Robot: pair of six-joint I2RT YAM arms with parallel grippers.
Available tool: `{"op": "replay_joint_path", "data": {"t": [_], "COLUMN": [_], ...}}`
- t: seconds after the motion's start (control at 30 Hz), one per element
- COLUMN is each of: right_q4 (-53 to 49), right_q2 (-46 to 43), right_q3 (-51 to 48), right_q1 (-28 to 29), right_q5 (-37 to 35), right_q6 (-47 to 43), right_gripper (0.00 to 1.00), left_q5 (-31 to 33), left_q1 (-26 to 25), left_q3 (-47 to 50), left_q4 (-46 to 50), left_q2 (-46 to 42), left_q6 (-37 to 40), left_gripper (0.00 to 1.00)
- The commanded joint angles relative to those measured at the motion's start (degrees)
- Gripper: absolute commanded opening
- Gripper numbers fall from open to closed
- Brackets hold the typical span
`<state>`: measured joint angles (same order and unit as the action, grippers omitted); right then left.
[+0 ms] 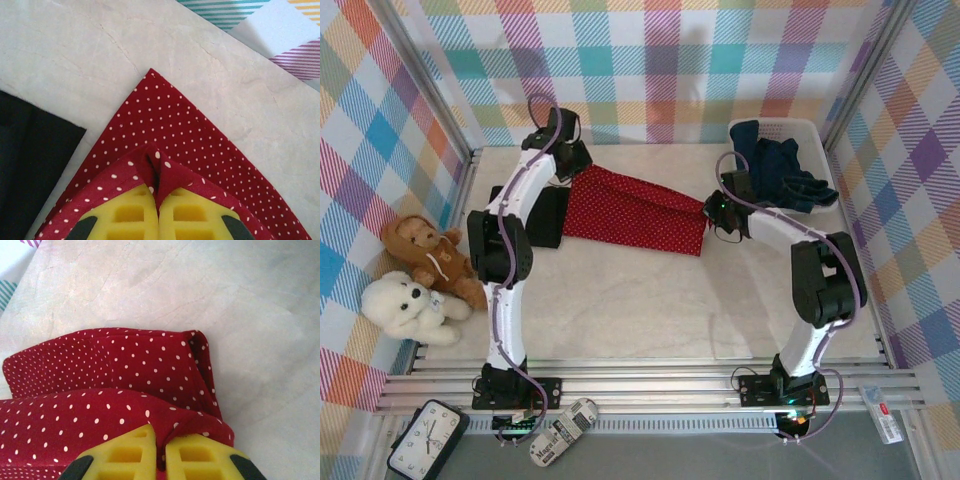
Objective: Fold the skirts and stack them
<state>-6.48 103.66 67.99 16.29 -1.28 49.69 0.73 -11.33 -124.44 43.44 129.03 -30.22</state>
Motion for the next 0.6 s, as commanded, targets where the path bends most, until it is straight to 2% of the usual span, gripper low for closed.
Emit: {"op": "replay_joint_path", "data": {"t": [0.0,0.03,0.07,0.13,0.17,0.23,0.33,0.37,0.43,0.57], "right_q4": [-1.92,-3.5,-5.03,-9.32,-10.72,-13.85,-17.28,-17.81,-17.38,-10.25], "right_q2": [3.43,4.71,5.67,6.06,5.31,2.2,-3.2,-4.43,-6.69,-6.63], "right_q3": [5.55,7.71,9.43,12.57,12.94,12.37,9.86,9.16,7.14,4.6], "right_q1": [-0.47,-0.47,-0.47,-0.47,-0.47,-0.47,-0.48,-0.52,-0.35,1.76], "right_q5": [1.4,2.39,3.54,5.65,6.47,7.29,8.69,9.76,13.5,21.44], "right_q6": [-5.04,-6.42,-7.79,-11.31,-13.06,-17.19,-21.42,-21.98,-21.58,-18.63], "right_gripper": [0.13,0.18,0.23,0.37,0.46,0.64,0.88,0.99,0.99,0.99], "left_q5": [-0.4,-0.31,-0.22,-0.82,-1.95,-3.98,-6.13,-7.37,-11.02,-17.0], "left_q1": [1.14,1.14,1.14,1.14,1.09,0.83,-0.2,-0.47,-1.03,-1.72], "left_q3": [-7.04,-9.24,-11.19,-15.8,-17.18,-17.07,-11.86,-10.01,-6.49,-1.21], "left_q4": [2.15,3.02,3.93,7.27,8.54,10.04,8.74,8.1,6.51,2.17], "left_q2": [4.47,6.24,7.63,10.41,10.94,10.07,5.86,4.85,2.66,2.0], "left_q6": [1.3,1.35,1.3,1.31,1.64,2.07,3.14,3.21,2.75,1.1], "left_gripper": [0.0,0.03,0.14,0.51,0.63,0.8,0.92,0.94,1.0,1.0]}}
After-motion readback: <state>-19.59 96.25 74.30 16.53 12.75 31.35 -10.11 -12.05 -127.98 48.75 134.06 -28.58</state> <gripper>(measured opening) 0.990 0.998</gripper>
